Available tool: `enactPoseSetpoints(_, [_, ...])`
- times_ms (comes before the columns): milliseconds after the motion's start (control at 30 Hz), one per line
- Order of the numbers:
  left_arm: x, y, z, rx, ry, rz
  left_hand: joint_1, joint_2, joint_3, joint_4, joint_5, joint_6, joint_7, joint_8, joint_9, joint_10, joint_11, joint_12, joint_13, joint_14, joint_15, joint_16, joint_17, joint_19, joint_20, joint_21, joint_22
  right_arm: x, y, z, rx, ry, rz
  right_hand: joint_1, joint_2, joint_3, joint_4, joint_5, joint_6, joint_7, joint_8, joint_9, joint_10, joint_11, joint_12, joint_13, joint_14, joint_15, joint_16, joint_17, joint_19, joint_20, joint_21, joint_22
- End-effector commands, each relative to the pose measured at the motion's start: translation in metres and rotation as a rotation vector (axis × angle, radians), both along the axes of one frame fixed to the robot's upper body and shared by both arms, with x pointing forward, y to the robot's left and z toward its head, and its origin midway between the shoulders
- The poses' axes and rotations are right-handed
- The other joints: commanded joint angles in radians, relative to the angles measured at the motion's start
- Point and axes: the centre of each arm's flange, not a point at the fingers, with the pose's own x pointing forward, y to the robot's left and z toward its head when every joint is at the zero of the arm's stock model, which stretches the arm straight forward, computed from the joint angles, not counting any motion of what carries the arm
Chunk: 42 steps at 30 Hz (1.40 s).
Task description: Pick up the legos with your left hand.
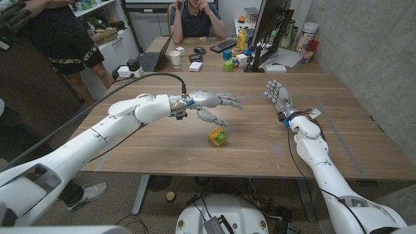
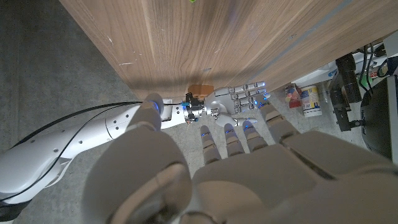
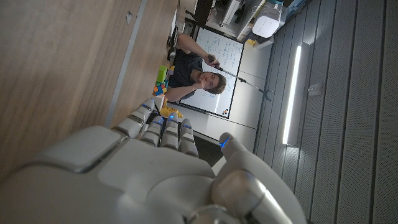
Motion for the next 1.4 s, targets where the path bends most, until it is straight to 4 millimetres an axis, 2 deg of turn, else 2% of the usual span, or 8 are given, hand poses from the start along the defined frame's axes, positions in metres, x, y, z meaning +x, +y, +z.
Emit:
enactPoseSetpoints(33, [0.003, 0.002, -0.009, 0.062, 0.0, 0.058, 0.019, 0.002, -0.001, -0.002, 0.0, 0.011, -0.004, 0.007, 0.001, -0.001, 0.002, -0.003, 0.001, 0.0, 0.009, -0.003, 0.002, 0.005, 0.021, 0.0, 0.004, -0.003, 0.001, 0.0, -0.005, -0.005, -0.007, -0.006, 0.027, -0.004, 0.002, 0.01, 0.007, -0.002, 0.009, 0.004, 0.003, -0.003, 0.005, 0.005, -0.002, 0.009, 0.008, 0.003, 0.009, -0.004, 0.005, 0.006])
enactPoseSetpoints(133, [0.006, 0.002, -0.012, 0.087, 0.012, 0.077, 0.028, 0.003, -0.003, -0.002, -0.001, 0.016, -0.004, 0.007, 0.001, -0.002, 0.002, -0.004, 0.001, -0.001, 0.012, -0.004, 0.002, 0.01, 0.032, 0.001, 0.004, -0.003, 0.001, 0.0, -0.006, -0.008, -0.009, -0.006, 0.027, -0.004, 0.001, 0.01, 0.007, -0.002, 0.009, 0.004, 0.003, -0.005, 0.005, 0.005, -0.002, 0.008, 0.008, 0.003, 0.01, -0.004, 0.005, 0.006])
enactPoseSetpoints(333, [0.009, 0.0, -0.017, 0.122, 0.028, 0.093, 0.04, 0.003, -0.006, -0.002, -0.004, 0.022, -0.004, 0.006, 0.001, -0.006, 0.002, -0.005, 0.002, -0.001, 0.015, -0.004, 0.002, 0.022, 0.036, 0.003, 0.004, -0.004, 0.001, 0.001, -0.009, -0.01, -0.012, -0.006, 0.026, -0.005, 0.001, 0.01, 0.007, -0.002, 0.009, 0.004, 0.003, -0.005, 0.005, 0.005, -0.001, 0.01, 0.009, 0.003, 0.011, -0.004, 0.005, 0.006])
enactPoseSetpoints(1000, [0.006, -0.001, -0.027, 0.188, 0.021, 0.132, 0.089, 0.005, -0.014, -0.003, -0.014, 0.045, -0.004, 0.006, 0.001, 0.001, 0.011, -0.003, 0.002, 0.016, 0.025, -0.001, 0.002, 0.052, 0.028, 0.008, 0.005, -0.009, -0.001, 0.0, -0.01, -0.018, -0.022, -0.008, 0.024, -0.007, 0.001, 0.011, 0.011, -0.004, 0.01, 0.004, 0.005, -0.004, 0.006, 0.005, 0.001, 0.008, 0.009, 0.003, 0.011, -0.003, 0.005, 0.006])
enactPoseSetpoints(1400, [0.008, 0.003, -0.037, 0.243, 0.044, 0.156, 0.121, 0.006, -0.019, -0.005, -0.017, 0.054, -0.004, 0.004, 0.002, 0.006, 0.007, -0.002, 0.002, 0.024, 0.026, 0.0, 0.003, 0.058, 0.018, 0.006, 0.005, -0.014, -0.003, -0.001, -0.007, -0.023, -0.037, -0.009, 0.024, -0.007, 0.001, 0.012, 0.013, -0.005, 0.01, 0.004, 0.007, -0.005, 0.006, 0.005, 0.002, 0.01, 0.009, 0.003, 0.011, -0.002, 0.004, 0.006])
